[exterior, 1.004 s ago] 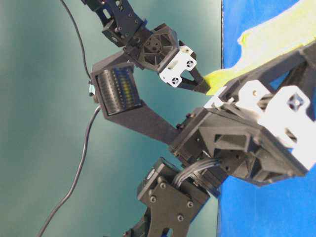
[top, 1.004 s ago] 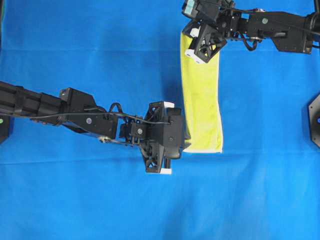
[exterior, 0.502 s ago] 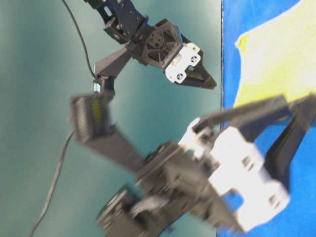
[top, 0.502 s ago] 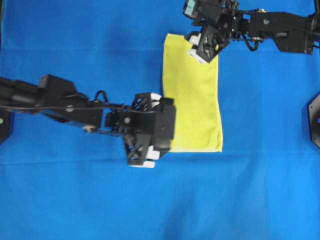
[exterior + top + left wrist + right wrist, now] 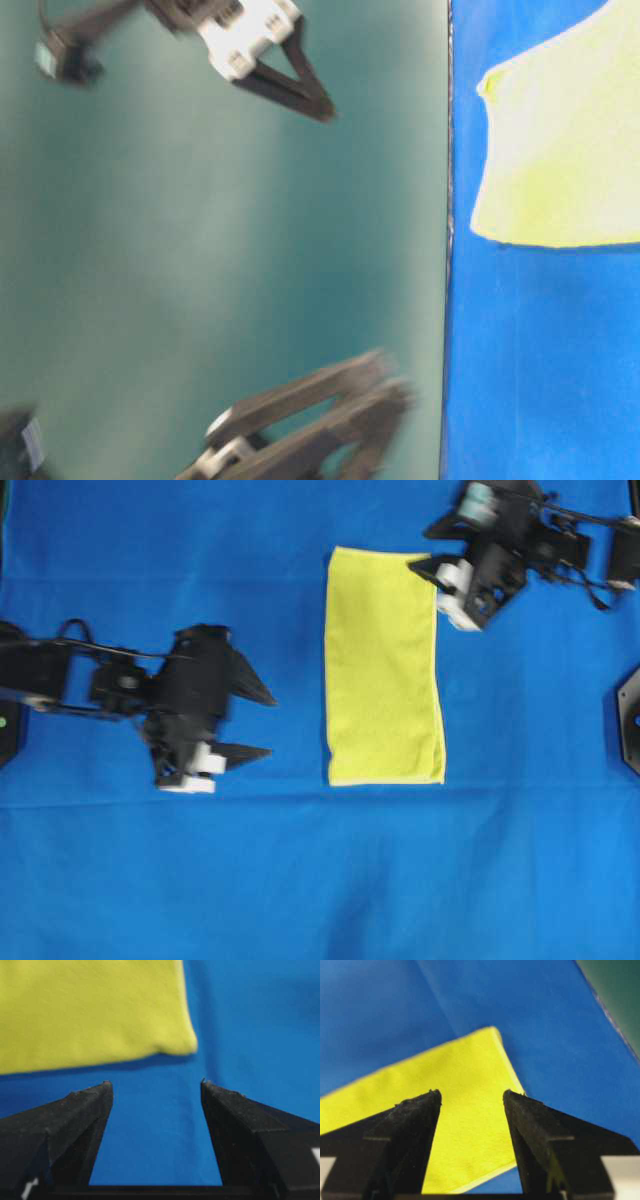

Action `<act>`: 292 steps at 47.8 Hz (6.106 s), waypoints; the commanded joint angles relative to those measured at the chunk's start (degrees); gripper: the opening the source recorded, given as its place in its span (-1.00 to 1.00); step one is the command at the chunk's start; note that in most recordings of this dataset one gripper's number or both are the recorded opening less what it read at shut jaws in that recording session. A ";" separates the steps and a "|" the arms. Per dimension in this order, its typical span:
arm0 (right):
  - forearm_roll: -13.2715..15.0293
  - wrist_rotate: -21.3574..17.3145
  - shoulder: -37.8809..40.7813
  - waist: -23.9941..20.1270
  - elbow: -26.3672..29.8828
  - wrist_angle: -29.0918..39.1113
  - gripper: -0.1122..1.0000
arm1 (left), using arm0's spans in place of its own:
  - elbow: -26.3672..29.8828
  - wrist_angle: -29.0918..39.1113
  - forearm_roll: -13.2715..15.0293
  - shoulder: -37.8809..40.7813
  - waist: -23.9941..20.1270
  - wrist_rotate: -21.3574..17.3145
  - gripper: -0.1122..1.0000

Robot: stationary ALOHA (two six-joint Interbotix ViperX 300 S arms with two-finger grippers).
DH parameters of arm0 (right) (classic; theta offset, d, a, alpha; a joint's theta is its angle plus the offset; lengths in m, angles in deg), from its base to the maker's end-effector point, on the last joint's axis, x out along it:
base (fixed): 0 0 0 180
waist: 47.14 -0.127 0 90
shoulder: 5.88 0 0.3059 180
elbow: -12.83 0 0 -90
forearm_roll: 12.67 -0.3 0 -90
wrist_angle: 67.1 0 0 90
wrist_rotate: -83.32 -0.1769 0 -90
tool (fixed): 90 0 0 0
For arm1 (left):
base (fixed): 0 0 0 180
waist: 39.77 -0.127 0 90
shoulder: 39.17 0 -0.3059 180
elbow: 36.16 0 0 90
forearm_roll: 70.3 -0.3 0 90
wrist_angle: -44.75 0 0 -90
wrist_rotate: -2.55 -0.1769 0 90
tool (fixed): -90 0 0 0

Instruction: Fold the yellow towel.

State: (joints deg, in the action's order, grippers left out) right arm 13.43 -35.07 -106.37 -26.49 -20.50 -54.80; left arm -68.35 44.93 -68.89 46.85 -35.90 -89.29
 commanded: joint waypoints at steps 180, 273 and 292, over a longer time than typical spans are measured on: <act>1.76 -2.99 12.22 6.50 -3.52 -3.60 -0.72 | 18.81 -5.89 0.00 27.60 -23.20 -9.23 -0.75; 1.58 -21.88 10.63 -30.59 -3.08 5.63 0.15 | 14.59 0.26 0.00 24.70 1.58 -3.78 -0.03; 5.63 -21.80 -3.69 -34.37 -1.14 18.63 0.15 | 11.16 6.86 0.00 9.05 4.13 -3.87 -0.02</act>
State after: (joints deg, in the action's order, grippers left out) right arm 17.21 -56.96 -106.37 -60.68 -22.09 -36.60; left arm -56.48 51.78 -68.89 60.83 -31.95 -93.07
